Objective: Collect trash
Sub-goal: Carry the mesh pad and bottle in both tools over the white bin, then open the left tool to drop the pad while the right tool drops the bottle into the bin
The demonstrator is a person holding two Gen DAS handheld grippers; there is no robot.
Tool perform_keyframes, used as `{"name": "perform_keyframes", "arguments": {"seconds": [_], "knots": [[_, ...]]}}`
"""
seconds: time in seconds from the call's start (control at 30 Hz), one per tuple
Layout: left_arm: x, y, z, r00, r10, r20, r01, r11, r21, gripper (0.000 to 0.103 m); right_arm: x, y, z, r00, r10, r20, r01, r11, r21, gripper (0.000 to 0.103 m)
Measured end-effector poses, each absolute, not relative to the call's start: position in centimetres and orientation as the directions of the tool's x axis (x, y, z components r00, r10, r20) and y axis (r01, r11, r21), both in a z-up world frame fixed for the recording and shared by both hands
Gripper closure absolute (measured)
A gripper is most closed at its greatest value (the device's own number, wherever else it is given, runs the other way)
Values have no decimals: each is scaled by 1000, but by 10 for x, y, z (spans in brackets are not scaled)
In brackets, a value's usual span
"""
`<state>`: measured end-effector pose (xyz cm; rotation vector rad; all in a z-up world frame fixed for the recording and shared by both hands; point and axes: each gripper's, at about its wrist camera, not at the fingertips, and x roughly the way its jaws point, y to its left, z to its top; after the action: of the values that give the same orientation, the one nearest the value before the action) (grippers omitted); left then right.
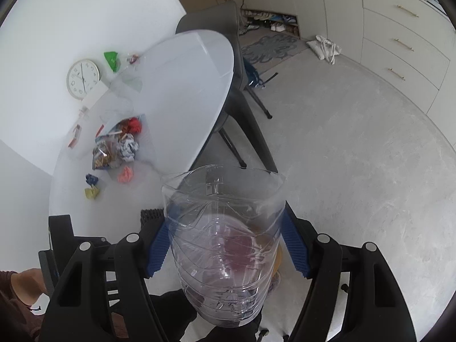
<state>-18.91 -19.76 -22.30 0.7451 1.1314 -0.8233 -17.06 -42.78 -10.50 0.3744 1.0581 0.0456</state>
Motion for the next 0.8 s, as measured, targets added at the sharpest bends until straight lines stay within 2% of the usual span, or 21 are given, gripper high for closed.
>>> {"name": "perform_keyframes", "arguments": {"seconds": [0.07, 0.3, 0.4, 0.47, 0.57, 0.8], "knots": [[-195, -202, -234, 212, -171, -962, 863, 495, 102, 71, -169, -429, -110, 482, 224, -847, 127, 939, 321, 33], [-204, -209, -261, 241, -129, -962, 866, 476, 153, 63, -167, -426, -123, 446, 267, -854, 84, 938, 337, 33], [-210, -210, -263, 269, -135, -954, 867, 466, 179, 53, -169, -428, -128, 435, 278, -856, 76, 936, 343, 33], [-214, -209, -259, 292, -147, -945, 866, 459, 196, 40, -169, -429, -131, 427, 283, -858, 73, 936, 345, 32], [-219, -210, -251, 308, -177, -935, 869, 453, 201, 32, -169, -428, -135, 418, 287, -862, 68, 936, 345, 32], [-219, -202, -225, 310, -231, -922, 855, 492, 164, 26, -169, -423, -138, 403, 302, -864, 53, 935, 351, 32]]}}
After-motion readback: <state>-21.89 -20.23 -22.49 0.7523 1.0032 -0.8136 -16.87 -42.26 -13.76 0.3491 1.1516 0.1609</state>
